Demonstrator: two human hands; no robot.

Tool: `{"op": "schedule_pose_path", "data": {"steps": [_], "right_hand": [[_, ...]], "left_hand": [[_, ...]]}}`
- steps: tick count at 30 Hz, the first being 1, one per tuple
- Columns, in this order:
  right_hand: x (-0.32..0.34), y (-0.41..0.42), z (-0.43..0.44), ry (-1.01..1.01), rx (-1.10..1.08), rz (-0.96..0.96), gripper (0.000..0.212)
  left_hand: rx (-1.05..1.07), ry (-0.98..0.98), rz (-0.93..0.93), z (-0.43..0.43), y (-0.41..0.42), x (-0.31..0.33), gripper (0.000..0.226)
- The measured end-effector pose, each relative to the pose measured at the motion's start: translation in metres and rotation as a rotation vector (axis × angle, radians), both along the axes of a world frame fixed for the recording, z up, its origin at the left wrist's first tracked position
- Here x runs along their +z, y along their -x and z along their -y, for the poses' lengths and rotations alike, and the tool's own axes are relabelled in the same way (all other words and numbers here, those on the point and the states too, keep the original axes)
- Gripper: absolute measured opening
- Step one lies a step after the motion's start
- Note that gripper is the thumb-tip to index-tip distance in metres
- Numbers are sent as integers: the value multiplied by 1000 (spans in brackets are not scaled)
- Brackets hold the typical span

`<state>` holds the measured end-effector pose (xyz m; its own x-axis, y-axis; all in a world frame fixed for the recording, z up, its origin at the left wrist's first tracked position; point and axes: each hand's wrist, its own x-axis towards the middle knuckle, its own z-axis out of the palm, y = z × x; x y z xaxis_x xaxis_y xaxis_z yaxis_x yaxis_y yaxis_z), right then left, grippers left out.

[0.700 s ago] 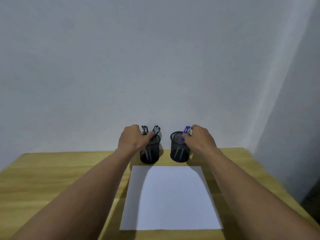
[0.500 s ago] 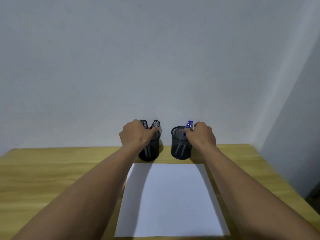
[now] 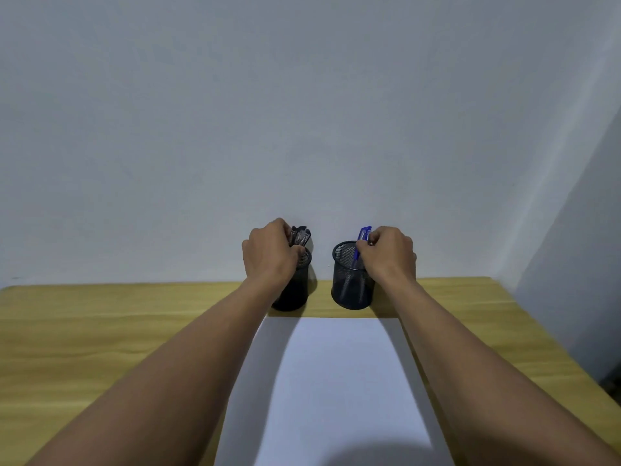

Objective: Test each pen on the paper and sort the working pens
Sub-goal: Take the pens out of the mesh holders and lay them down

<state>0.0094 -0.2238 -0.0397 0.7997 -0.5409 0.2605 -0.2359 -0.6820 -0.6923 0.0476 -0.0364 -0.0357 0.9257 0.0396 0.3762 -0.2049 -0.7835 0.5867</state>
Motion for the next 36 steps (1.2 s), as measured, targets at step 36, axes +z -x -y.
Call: {"op": "schedule_pose_path", "data": {"steps": [36], "right_hand": [[16,15,1,53,201,160,26]], "left_hand": [[-349,26,37,-4,1,0,34]]}}
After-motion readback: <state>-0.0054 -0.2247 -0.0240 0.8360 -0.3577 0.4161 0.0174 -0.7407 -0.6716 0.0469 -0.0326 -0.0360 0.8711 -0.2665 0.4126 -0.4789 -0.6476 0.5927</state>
